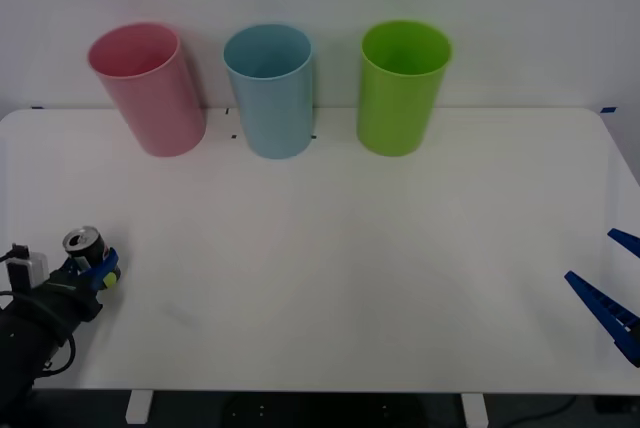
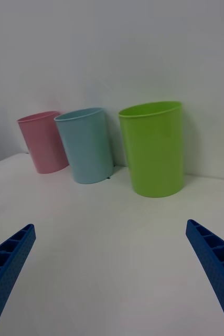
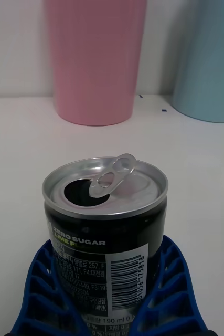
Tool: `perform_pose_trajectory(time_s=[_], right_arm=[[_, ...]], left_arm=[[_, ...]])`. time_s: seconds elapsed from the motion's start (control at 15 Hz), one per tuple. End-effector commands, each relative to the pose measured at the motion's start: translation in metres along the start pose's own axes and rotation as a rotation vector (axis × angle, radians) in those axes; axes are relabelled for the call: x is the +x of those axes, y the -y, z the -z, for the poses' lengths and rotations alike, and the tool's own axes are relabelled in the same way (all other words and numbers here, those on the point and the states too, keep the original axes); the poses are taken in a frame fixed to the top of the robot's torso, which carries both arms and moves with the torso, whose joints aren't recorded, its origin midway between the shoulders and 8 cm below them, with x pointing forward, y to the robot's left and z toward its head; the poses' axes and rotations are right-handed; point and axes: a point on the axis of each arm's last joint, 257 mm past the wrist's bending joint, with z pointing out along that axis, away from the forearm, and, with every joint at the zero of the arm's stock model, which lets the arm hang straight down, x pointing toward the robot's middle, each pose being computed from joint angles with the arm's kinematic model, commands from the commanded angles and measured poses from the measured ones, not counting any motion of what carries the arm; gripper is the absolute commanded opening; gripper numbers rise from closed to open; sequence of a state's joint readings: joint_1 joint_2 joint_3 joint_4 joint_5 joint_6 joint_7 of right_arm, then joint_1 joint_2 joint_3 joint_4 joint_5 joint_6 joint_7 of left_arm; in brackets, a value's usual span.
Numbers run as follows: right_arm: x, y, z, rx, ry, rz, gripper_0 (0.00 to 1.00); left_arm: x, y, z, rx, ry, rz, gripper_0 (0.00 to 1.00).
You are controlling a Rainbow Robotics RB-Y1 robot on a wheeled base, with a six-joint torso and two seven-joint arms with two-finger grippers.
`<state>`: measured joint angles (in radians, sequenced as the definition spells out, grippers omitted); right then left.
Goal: Grasp the object on the table and drop it into the matching bin: aluminum can to the light blue bin, PET bottle to the pink bin.
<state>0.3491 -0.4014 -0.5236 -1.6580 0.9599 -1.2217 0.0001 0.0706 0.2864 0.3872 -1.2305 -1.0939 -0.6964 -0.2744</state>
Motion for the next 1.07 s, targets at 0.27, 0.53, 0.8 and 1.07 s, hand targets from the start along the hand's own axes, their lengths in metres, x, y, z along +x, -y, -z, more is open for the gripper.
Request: perform_pose_trajectory(time_s=[0.27, 0.53, 0.8, 1.07], right_arm=[[0.000, 0.000, 0.000, 0.000, 0.000, 0.000, 1.00], [0.000, 0.000, 0.000, 0.000, 0.000, 0.000, 1.00], [0.000, 0.000, 0.000, 0.000, 0.000, 0.000, 1.00], [0.000, 0.000, 0.000, 0.000, 0.000, 0.000, 1.00]], left_arm=[[-0.052, 0.043, -0.029, 0.103, 0.112, 0.032, 0.00], [-0.098, 0.064, -0.039, 0.153, 0.198, 0.044, 0.00], [-0.144, 0.082, -0.046, 0.212, 0.250, 0.083, 0.00], [-0.184, 0.097, -0.049, 0.259, 0.278, 0.101, 0.00]])
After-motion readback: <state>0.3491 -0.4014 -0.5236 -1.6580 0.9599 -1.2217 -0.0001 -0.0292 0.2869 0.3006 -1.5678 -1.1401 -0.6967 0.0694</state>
